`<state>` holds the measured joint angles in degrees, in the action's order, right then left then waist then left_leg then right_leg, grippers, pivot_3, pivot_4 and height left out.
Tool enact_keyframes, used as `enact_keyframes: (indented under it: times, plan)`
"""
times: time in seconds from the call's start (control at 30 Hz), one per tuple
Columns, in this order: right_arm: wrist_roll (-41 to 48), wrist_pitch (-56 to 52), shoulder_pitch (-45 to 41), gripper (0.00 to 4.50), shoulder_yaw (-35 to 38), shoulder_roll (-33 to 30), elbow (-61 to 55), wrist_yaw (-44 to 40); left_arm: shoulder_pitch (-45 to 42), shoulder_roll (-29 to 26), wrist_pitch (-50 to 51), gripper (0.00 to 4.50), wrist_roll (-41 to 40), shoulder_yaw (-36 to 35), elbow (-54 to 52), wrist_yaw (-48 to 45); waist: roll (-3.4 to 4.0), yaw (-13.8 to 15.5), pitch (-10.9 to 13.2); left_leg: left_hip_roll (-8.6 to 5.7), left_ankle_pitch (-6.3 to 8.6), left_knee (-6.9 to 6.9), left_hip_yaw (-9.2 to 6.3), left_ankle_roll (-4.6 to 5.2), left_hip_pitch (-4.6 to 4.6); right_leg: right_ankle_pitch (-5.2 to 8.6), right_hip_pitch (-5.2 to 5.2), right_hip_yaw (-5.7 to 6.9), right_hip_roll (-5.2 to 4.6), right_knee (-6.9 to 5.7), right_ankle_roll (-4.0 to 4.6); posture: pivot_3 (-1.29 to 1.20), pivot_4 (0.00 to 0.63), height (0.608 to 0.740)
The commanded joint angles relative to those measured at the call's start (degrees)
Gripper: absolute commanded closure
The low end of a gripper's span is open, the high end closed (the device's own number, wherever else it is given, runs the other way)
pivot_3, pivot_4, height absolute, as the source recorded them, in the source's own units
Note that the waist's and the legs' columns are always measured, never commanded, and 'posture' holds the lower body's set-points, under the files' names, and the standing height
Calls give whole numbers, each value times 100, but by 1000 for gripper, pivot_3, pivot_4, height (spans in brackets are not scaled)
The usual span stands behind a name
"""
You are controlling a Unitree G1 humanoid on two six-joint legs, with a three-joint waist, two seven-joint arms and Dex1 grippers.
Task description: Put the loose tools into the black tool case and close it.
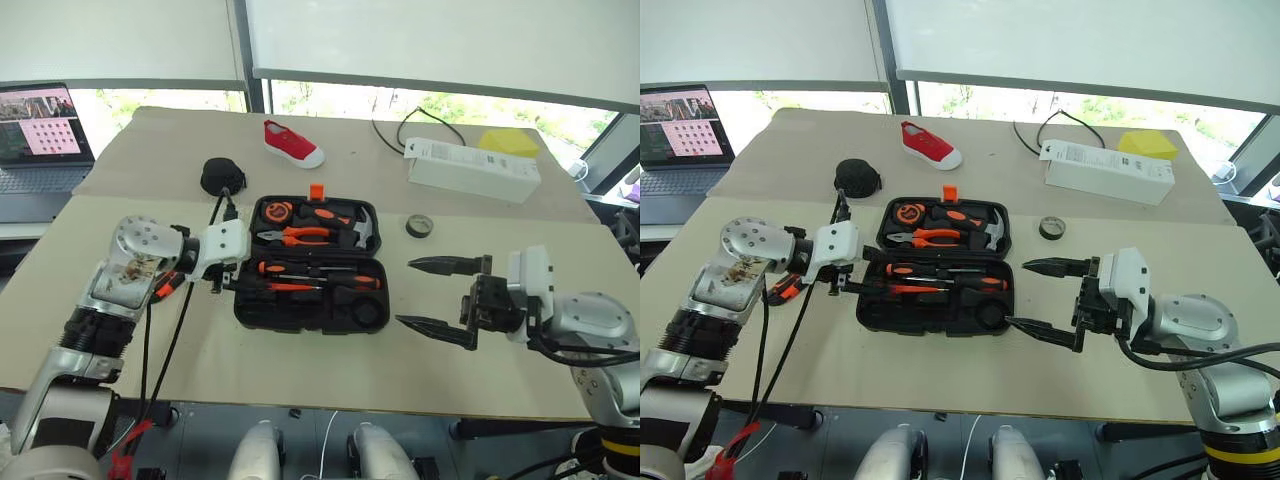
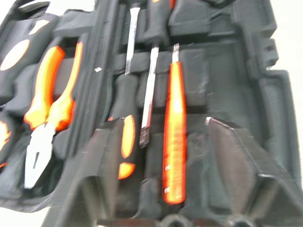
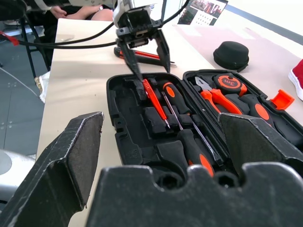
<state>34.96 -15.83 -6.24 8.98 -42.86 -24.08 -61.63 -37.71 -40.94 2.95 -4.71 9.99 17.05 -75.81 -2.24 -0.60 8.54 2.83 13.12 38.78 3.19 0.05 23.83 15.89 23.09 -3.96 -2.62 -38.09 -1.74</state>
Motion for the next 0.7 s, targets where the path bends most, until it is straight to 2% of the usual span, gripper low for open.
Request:
enact_keyframes:
  times: [0.03,0.1,0.13,0.3,0.7]
  plan:
    - [27,87,-73,0,17,80,-79,72,-243,358,-311,3581,-78,-149,574,338,0,13,0,0,0,0,0,0,0,0,0,0,0,0,0,0,150,740]
    - [13,102,-70,0,17,110,-76,98,-273,487,-525,4332,-11,-87,777,383,-1,17,1,-1,0,2,0,0,3,-1,0,1,0,0,-1,0,150,740]
    - [3,111,-65,0,19,123,-77,112,-266,542,-546,4432,-17,-69,807,372,-3,14,2,-1,0,3,0,0,3,-1,1,1,0,0,-2,0,150,740]
    - [-11,141,3,0,27,183,-144,191,-114,731,-537,4432,72,56,736,467,-3,9,2,0,0,1,-1,0,4,-2,3,1,1,-1,-1,0,150,740]
    - [-60,191,15,0,-23,273,-148,305,323,685,-360,4432,47,192,336,387,-3,-4,1,0,0,1,-2,0,3,-2,1,0,1,-1,-1,0,150,740]
